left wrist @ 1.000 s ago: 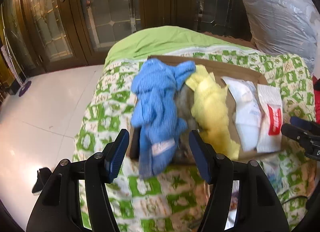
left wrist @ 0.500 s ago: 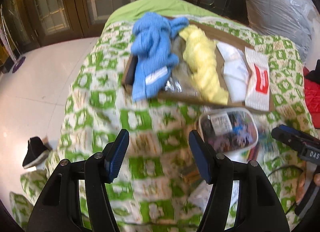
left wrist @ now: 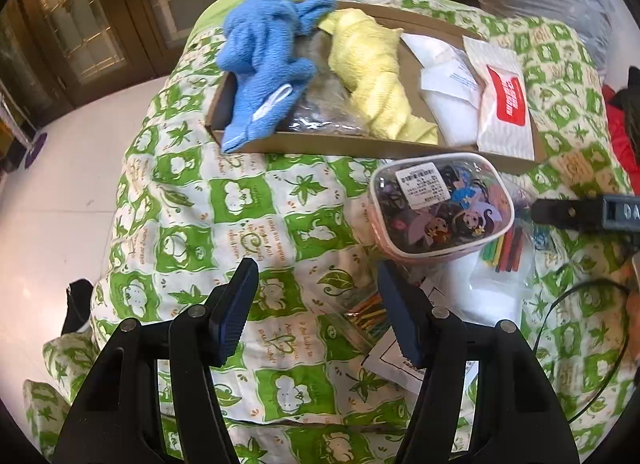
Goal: Organize soft objects
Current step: 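Withdraw the left tool from the box while the right tool reaches the Dole dried-plum packet, then grasp the bagged coloured pencils with the left tool while the right tool grasps the Dole packet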
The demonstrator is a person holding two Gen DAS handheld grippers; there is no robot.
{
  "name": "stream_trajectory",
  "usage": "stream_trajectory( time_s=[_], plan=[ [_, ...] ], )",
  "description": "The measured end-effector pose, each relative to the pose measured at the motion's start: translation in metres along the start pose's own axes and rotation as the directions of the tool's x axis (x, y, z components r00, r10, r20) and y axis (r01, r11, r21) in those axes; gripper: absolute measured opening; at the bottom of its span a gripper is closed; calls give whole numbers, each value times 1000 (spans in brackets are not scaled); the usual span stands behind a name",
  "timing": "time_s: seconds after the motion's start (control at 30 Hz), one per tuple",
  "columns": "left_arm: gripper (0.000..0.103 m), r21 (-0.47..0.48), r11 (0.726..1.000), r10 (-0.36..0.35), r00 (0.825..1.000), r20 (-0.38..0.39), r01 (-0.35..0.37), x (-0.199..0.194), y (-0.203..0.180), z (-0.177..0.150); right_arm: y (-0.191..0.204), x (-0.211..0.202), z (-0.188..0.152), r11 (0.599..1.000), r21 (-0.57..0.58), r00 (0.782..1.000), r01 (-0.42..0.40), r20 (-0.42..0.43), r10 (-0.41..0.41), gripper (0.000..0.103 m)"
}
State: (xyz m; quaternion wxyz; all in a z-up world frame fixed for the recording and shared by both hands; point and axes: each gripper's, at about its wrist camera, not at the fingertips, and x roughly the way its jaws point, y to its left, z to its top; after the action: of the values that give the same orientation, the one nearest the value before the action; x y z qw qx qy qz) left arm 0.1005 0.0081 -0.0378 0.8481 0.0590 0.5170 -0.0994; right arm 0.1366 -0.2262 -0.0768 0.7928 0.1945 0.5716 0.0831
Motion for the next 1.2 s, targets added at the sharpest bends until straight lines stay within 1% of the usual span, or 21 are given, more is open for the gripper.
stream_trajectory(
  time_s=[0.03,0.17,0.27,0.37,0.47,0.5,0.53,0.57,0.6,0.7,0.83,0.97,1.07,1.13,1.2],
  plan=[
    [63,6,1000,-10,1000,2,10,0,-1,0,0,1,2,1000,4,1000,5,-11,-5,81],
    [63,41,994,-104,993,47,102,-11,-9,2,1,9,9,1000,5,999,15,-42,-15,80],
    [63,75,989,-131,989,62,126,-15,-17,2,5,15,11,1000,-4,999,11,-50,-11,80],
    [63,98,986,-141,989,43,137,-11,-23,2,3,24,15,1000,7,998,22,-51,-21,77],
    [63,111,983,-152,988,26,149,-9,-26,2,0,28,17,1000,4,999,10,-45,-10,74],
    [63,114,982,-157,987,20,154,-8,-26,2,-1,30,17,1000,4,999,11,-47,-11,70],
    [63,116,981,-161,987,13,158,-7,-26,1,-3,33,17,1000,9,999,20,-48,-19,63],
    [63,115,980,-165,986,-1,164,-5,-26,0,-5,34,17,1000,13,999,20,-48,-20,60],
    [63,113,980,-166,986,-12,166,-3,-26,-1,-5,35,17,1000,19,999,14,-44,-13,59],
    [62,103,979,-172,984,-42,175,-1,-26,-3,-8,30,16,1000,8,1000,14,-22,-14,56],
    [62,89,974,-203,977,-60,208,-1,-29,-9,-4,24,7,999,-18,999,35,25,-34,55],
    [63,97,977,-185,981,-59,190,-2,-30,-14,2,7,-7,999,-27,994,45,98,-42,55],
    [63,72,982,-171,982,-75,176,3,-25,-16,0,-10,-17,999,-20,989,40,146,-37,55],
    [63,58,985,-157,984,-88,163,9,-22,-16,-7,-20,-23,999,-26,986,42,165,-37,55],
    [62,56,987,-142,985,-100,148,16,-20,-13,-7,-21,-23,999,-31,985,41,166,-35,55]
  ],
)
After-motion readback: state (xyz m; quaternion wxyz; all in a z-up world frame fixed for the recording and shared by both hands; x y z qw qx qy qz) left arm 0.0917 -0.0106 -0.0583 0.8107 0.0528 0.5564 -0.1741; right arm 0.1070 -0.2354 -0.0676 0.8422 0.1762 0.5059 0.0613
